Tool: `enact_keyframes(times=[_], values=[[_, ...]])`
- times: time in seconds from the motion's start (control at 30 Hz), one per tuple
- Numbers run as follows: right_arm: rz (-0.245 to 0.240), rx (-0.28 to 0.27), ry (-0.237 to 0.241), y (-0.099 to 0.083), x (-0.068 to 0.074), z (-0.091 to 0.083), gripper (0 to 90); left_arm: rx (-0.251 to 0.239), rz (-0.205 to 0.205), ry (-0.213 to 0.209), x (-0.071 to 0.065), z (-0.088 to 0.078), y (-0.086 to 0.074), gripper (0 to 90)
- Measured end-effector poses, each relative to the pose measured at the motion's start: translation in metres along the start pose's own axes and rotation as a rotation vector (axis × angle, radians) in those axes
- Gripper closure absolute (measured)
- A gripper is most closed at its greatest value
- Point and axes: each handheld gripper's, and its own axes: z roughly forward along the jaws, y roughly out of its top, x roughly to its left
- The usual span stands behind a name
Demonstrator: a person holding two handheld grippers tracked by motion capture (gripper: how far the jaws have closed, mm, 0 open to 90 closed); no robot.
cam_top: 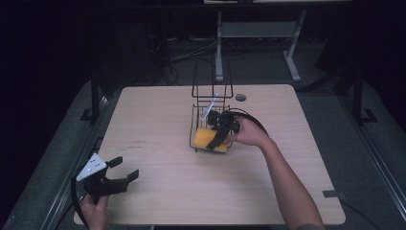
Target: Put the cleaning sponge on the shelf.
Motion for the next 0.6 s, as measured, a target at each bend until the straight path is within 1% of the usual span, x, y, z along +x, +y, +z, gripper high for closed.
enact_keyframes(times=[0.07,0.17,0.2,0.23,0.37,0.43,0.57,0.6], values=[[-0.006,-0.003,0.006,0.001,0.0,0.0,22.0,0.0,0.003,0.002,0.0,0.0,0.0,13.4],[-0.012,0.019,-0.008,0.005,-0.001,0.0,22.0,0.005,0.003,0.001,0.001,0.0,0.0,13.5],[-0.015,0.017,-0.009,0.005,-0.002,0.0,22.0,0.005,0.003,0.002,0.001,0.0,0.0,13.4],[-0.006,0.002,0.008,0.006,-0.004,-0.001,22.0,0.0,0.001,0.002,0.0,0.0,0.0,13.4],[0.001,0.005,0.01,0.005,-0.008,0.001,22.0,0.0,0.002,0.003,0.0,0.0,0.0,13.4],[0.008,0.026,-0.001,0.004,-0.012,0.001,22.0,0.003,0.002,0.0,0.0,0.0,0.0,13.4],[0.014,0.023,0.001,0.006,-0.016,-0.001,22.0,0.004,0.005,0.0,0.0,0.001,0.0,13.4],[0.018,0.027,-0.003,0.008,-0.02,-0.002,22.0,0.005,0.006,-0.001,0.0,0.001,0.0,13.4]])
